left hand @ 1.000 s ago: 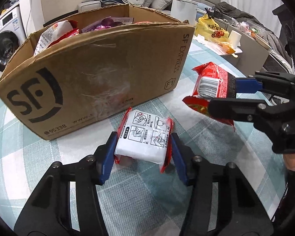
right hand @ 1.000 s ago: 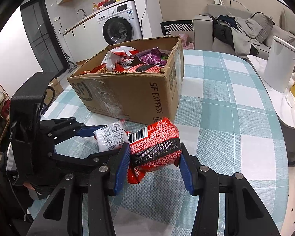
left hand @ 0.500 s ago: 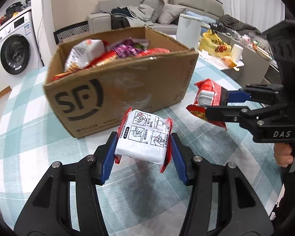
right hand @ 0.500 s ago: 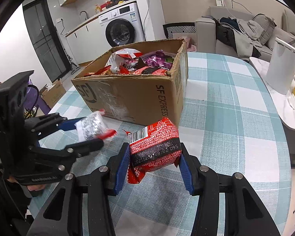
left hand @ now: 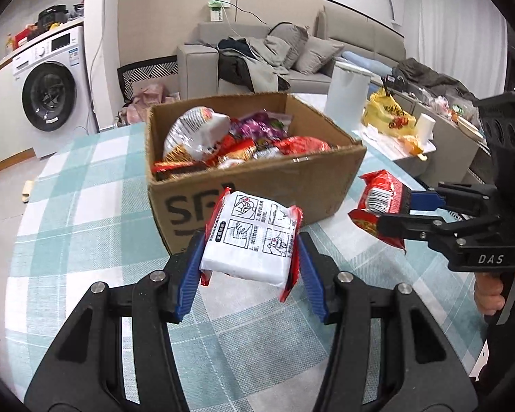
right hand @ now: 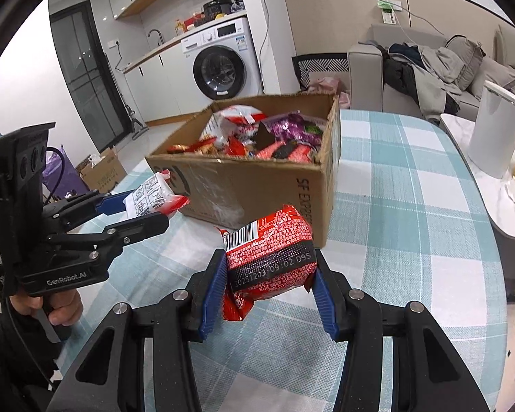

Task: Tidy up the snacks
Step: 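Lift both packets and carry them over the SF box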

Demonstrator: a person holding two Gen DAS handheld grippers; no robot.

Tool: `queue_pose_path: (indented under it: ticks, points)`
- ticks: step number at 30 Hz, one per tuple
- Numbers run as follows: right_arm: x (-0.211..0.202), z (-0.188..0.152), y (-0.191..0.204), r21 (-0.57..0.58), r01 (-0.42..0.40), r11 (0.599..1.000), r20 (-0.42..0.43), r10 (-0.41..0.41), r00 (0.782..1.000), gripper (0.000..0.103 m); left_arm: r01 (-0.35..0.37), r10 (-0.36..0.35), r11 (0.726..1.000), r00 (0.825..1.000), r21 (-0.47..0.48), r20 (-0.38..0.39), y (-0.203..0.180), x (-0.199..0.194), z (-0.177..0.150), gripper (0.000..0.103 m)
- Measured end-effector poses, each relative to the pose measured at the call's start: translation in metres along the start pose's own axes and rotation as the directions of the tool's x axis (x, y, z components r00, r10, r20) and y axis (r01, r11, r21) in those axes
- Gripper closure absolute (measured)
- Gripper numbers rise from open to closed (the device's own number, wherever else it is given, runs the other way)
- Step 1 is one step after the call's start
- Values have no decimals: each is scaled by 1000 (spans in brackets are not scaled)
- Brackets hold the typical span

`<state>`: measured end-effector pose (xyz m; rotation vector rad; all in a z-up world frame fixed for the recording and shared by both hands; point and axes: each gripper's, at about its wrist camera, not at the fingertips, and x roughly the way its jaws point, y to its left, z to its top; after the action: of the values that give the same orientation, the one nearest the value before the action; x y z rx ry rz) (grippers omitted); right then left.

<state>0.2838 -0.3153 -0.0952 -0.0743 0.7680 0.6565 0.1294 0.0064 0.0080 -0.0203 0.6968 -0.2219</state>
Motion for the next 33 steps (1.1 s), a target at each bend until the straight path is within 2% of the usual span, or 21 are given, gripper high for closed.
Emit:
queue_pose_path:
  ticks: [19,33]
  points:
    - [-22,25,11,43,-13,999,99,8,995,55,-33,37,998,997,-60,72,19,-34,22,53]
    - [-12,53,17,66,-2,998,118,-6,993,55,-33,38,998,996,-60,84,22,-28,49,53]
